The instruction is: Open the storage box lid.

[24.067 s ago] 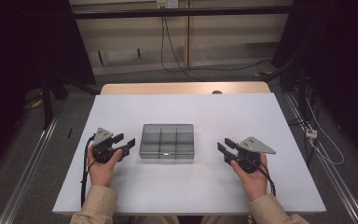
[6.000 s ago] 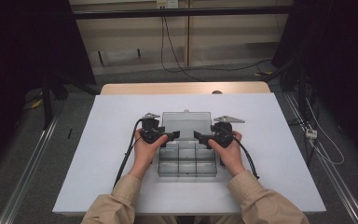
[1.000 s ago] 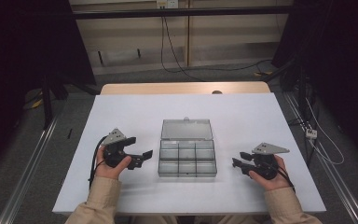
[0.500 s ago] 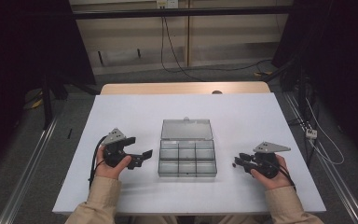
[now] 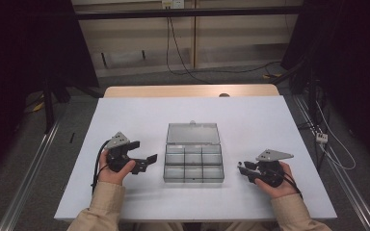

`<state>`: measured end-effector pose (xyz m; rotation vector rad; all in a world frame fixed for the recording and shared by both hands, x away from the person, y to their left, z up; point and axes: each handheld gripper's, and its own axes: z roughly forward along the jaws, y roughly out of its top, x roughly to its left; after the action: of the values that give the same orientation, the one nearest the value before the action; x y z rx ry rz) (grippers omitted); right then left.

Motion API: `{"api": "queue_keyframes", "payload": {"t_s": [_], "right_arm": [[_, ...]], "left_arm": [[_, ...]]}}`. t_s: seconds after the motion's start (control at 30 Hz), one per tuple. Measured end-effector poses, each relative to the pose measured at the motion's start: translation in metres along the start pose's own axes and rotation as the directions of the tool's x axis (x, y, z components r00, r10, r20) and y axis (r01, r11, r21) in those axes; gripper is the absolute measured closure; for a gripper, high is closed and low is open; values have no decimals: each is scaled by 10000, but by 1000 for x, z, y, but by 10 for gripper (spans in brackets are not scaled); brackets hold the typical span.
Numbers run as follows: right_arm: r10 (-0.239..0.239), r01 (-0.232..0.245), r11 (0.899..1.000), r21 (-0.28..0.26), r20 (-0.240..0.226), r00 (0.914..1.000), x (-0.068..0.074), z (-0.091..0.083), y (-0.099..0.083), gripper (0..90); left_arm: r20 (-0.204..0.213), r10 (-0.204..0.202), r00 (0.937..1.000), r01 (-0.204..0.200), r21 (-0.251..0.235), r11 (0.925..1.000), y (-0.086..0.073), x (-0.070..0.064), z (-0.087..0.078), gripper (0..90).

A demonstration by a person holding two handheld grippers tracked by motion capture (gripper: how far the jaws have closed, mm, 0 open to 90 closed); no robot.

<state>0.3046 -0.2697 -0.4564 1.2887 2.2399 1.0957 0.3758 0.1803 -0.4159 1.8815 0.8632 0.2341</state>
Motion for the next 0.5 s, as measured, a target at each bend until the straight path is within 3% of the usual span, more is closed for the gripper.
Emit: {"api": "queue_keyframes", "payload": {"t_s": [0.27, 0.5], "right_arm": [[-65, 65, 9999, 133, 32, 10000, 0, 3, -1, 670], [-397, 394, 9990, 205, 152, 9991, 4, 4, 0, 709]], "left_arm": [[-4, 23, 10000, -23, 40, 10000, 0, 0, 0, 65], [-10, 34, 10000, -34, 22, 10000, 0, 0, 1, 66]]}}
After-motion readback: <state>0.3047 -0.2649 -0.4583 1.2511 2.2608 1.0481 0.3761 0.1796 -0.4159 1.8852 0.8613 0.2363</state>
